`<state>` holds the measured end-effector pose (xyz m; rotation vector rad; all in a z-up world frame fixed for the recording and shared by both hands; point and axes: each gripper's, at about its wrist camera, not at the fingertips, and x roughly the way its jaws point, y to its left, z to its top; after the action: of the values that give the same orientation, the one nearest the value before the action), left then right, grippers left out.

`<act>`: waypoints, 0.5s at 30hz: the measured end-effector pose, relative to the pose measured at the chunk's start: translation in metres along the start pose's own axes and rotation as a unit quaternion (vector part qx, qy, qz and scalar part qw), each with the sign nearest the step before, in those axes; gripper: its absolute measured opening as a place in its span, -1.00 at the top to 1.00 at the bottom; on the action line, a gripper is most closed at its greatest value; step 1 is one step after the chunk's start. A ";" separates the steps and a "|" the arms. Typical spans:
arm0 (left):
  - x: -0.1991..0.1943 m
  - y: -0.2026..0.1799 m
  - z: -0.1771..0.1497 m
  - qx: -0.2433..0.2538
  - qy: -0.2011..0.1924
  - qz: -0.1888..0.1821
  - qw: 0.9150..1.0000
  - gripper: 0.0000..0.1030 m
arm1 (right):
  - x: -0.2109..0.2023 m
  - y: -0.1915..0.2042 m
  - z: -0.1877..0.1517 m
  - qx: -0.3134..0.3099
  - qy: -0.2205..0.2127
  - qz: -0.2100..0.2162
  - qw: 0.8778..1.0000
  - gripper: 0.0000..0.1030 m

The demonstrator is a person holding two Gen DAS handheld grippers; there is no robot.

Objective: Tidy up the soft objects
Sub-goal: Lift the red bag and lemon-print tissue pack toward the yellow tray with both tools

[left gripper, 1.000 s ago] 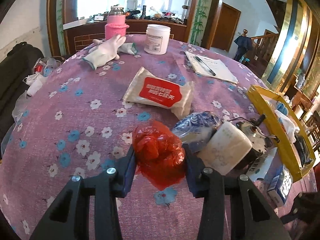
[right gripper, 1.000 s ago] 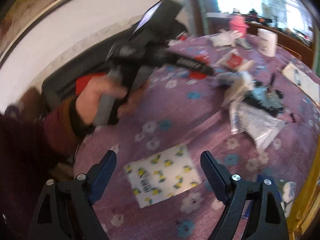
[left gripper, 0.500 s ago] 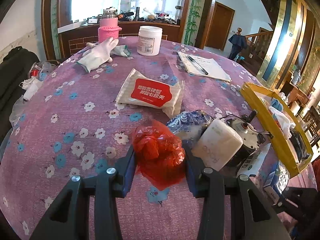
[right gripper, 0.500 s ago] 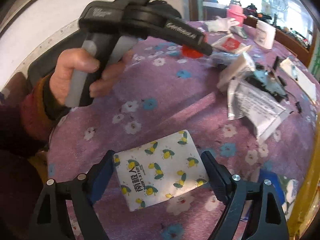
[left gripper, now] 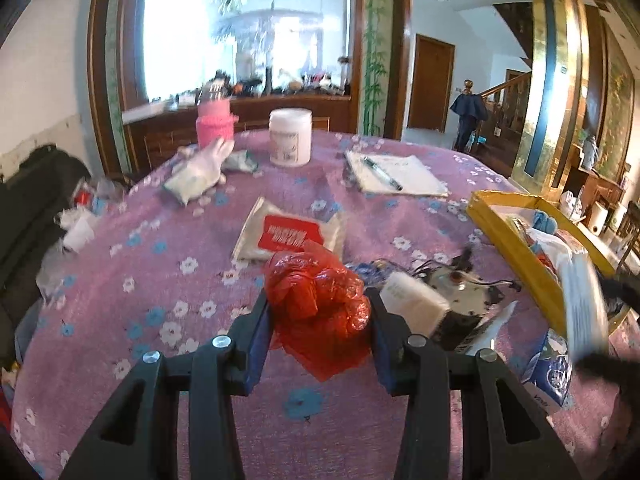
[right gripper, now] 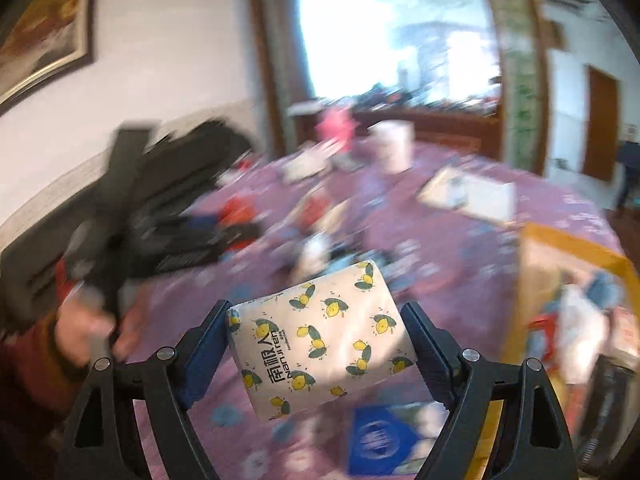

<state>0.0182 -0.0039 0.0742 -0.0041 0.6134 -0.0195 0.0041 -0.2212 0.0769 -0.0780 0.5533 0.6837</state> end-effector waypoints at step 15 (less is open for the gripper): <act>-0.004 -0.040 -0.012 0.099 -0.033 0.081 0.991 0.15 | -0.005 -0.016 0.000 0.015 -0.005 -0.103 0.995 -0.71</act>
<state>0.0074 -0.0435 0.0670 0.2362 0.5425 0.0768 0.0105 -0.2367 0.0774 -0.1018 0.5366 0.4743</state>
